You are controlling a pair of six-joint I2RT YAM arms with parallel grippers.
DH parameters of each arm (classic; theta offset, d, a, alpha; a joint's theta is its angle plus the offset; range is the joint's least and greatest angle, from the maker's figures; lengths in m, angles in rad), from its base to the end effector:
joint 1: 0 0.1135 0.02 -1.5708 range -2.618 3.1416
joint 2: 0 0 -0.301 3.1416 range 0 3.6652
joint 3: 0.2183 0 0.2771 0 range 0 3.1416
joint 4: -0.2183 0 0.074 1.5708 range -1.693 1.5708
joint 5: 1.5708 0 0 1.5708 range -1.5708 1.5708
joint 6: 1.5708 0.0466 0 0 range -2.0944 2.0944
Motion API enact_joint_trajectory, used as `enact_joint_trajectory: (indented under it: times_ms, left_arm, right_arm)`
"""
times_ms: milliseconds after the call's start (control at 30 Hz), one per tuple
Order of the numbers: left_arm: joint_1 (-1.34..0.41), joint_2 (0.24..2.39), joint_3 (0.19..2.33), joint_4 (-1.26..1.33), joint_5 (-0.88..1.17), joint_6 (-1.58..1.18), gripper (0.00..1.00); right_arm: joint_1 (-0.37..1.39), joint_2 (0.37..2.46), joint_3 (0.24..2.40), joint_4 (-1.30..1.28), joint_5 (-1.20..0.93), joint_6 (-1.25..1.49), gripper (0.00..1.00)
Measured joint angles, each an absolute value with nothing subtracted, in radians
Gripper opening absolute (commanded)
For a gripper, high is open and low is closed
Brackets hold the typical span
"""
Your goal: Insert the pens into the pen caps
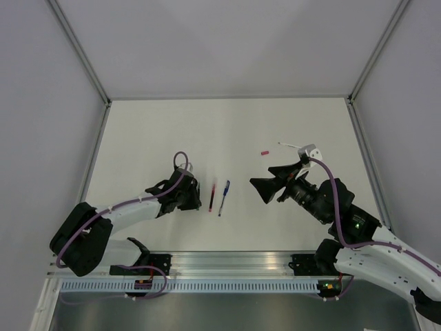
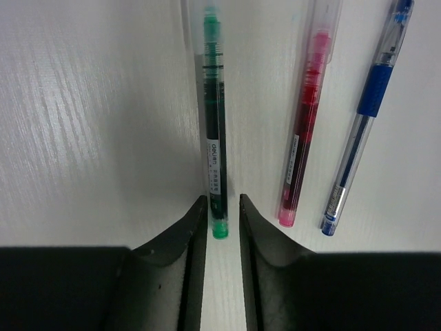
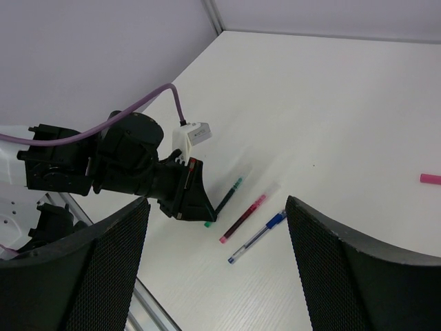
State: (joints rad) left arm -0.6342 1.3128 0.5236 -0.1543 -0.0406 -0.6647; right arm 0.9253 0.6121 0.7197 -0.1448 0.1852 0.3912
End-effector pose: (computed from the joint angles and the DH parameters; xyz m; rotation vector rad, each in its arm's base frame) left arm 0.2002 -0.1449 0.1572 -0.0563 2.5790 -0.4643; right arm 0.1006 0.1194 0.3707 -0.2967 1.6513 0.8621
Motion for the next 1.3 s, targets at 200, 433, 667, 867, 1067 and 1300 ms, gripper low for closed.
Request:
enact_joint_trajectory:
  times_ms: [200, 433, 667, 867, 1067, 1300]
  left_arm:
    - [-0.634, 1.285, 0.522, -0.195, -0.028, -0.669, 0.39]
    - [-0.634, 1.172, 0.526, -0.287, -0.007, -0.667, 0.71]
    - [-0.634, 1.093, 0.725, -0.355, 0.028, -0.641, 0.94]
    - [-0.634, 1.061, 0.783, -0.282, 0.025, -0.608, 0.96]
    - [-0.634, 1.064, 0.686, -0.190, 0.015, -0.588, 0.95]
    - [-0.634, 1.057, 0.628, -0.143, 0.063, -0.559, 0.94]
  right_arm:
    - [0.925, 0.606, 0.719, -0.151, 0.186, 0.388, 0.87]
    - [0.926, 0.616, 0.720, -0.152, 0.234, 0.368, 0.84]
    - [0.895, 0.922, 0.903, -0.245, 0.348, 0.318, 0.84]
    - [0.582, 1.272, 1.243, -0.339, 0.257, 0.255, 0.83]
    - [0.346, 1.547, 1.472, -0.381, 0.146, 0.113, 0.86]
    - [0.173, 1.719, 1.480, -0.440, -0.012, -0.036, 0.84]
